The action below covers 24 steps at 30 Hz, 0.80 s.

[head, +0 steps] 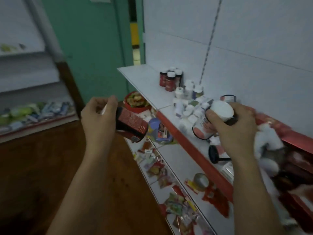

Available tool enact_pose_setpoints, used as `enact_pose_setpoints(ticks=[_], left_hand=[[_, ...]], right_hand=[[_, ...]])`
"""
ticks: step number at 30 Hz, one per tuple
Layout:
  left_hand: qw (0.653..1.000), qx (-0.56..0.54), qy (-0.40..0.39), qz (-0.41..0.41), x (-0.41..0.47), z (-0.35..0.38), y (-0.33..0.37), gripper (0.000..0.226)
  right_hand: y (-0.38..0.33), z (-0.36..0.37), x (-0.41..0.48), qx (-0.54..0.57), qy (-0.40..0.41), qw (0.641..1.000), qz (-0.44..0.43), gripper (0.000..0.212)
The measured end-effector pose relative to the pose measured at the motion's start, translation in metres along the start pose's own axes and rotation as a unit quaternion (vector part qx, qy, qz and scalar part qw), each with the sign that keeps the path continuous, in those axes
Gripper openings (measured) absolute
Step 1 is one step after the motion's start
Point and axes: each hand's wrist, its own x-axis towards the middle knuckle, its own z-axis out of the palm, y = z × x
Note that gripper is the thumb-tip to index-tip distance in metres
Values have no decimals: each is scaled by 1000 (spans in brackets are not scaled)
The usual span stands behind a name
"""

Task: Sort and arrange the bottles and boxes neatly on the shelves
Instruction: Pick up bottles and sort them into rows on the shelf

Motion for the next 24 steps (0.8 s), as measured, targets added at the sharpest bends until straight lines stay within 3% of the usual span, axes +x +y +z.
enact_pose_setpoints(ticks=[5, 12, 19, 24], left_hand=[[997, 38, 66, -33, 46, -62, -57, 30], [988, 63, 131, -54, 140, -86, -105, 26], [990, 64, 116, -52, 247, -33, -134, 25], [996, 36, 7, -84, 296, 67, -176, 24]], right_hand=[[6, 133, 8, 0, -218, 976, -31, 31], [20, 285, 44, 7, -338, 940, -48, 53], [32, 362, 132, 15, -345, 938, -14, 50], [68, 343, 178, -20, -268, 963, 28, 33]])
